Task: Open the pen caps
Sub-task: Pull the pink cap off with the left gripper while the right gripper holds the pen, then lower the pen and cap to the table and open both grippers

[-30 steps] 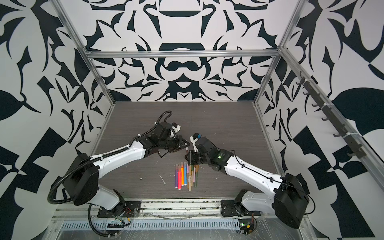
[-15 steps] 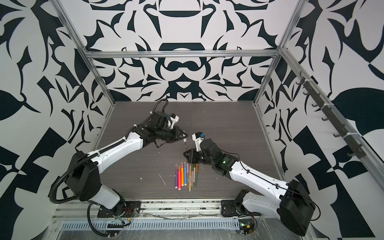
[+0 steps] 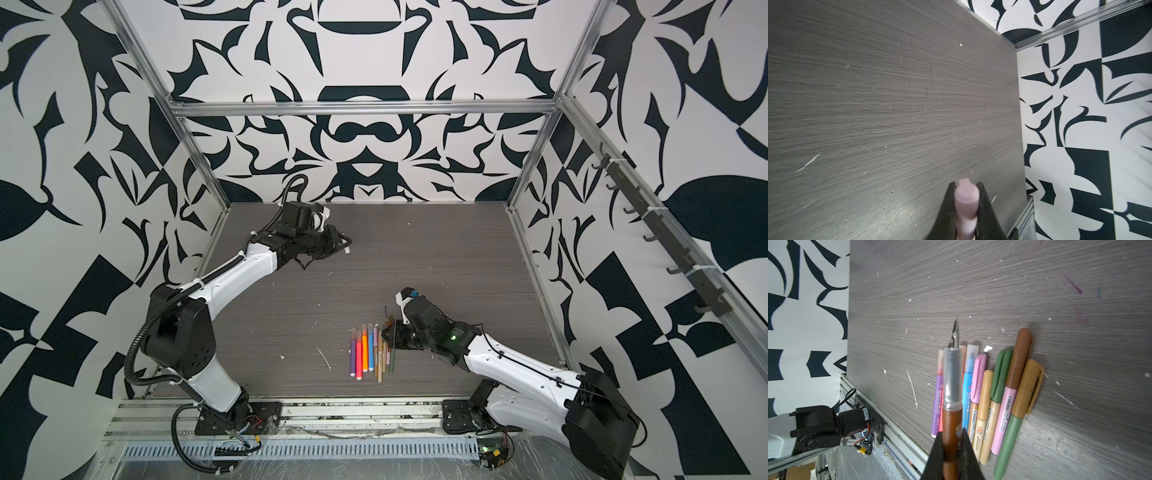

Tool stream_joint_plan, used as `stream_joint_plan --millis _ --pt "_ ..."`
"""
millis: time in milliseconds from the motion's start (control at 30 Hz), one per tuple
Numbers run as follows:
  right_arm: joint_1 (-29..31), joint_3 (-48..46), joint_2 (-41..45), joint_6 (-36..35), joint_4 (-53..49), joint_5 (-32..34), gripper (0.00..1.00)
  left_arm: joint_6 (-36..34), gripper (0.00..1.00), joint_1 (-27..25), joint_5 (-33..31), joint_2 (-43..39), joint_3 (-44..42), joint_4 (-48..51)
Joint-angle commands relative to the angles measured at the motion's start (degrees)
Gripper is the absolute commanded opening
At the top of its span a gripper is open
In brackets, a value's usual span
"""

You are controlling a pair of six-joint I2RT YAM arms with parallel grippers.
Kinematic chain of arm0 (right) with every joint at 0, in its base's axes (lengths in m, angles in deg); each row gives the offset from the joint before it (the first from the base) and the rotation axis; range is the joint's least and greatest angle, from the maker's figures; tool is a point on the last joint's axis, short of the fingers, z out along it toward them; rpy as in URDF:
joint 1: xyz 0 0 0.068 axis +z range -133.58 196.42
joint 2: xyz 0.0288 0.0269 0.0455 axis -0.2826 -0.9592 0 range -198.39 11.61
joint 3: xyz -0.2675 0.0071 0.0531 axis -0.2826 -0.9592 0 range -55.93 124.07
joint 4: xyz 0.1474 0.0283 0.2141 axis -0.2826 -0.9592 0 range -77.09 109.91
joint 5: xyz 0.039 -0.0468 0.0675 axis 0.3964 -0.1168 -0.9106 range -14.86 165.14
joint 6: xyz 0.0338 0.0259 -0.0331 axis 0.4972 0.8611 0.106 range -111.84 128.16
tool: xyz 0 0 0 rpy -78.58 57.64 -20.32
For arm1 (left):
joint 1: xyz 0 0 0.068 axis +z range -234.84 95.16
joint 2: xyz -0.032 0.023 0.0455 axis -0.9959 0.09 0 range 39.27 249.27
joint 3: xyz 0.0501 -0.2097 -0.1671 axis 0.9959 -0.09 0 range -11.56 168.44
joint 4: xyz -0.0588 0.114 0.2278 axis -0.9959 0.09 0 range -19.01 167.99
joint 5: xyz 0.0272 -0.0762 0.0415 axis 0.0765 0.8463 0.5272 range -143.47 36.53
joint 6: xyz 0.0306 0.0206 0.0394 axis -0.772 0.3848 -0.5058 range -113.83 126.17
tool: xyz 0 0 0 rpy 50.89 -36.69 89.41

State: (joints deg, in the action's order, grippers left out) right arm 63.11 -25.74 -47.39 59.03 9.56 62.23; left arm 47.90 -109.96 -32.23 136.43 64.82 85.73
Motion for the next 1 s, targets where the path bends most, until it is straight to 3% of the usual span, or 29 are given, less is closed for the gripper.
stream_joint_plan --millis 0,200,300,467,733,967 --pt "0.1 2.8 -0.4 -1.2 -1.2 1.6 0.00 -4.3 0.00 -0.2 -4.2 1.9 -0.1 6.4" --pt "0.0 4.1 -2.5 -2.1 -1.7 2.2 0.00 -9.9 0.00 -3.0 -11.5 7.4 3.9 15.3" --pt "-0.3 7.3 -3.9 -2.8 -8.8 8.9 0.00 -11.3 0.00 -4.7 -12.7 11.4 7.3 18.0" --pt "-7.0 15.0 -9.7 -10.4 -14.7 12.0 0.00 -11.9 0.00 -6.1 -12.3 17.4 12.3 19.4" --pt "-19.1 29.3 -26.8 -21.2 -11.1 4.9 0.00 -11.2 0.00 -6.7 -10.1 24.9 18.3 20.8" --pt "-21.5 42.2 -43.4 -22.4 -10.1 -2.3 0.00 -9.6 0.01 -6.8 -7.0 28.1 20.8 19.7"
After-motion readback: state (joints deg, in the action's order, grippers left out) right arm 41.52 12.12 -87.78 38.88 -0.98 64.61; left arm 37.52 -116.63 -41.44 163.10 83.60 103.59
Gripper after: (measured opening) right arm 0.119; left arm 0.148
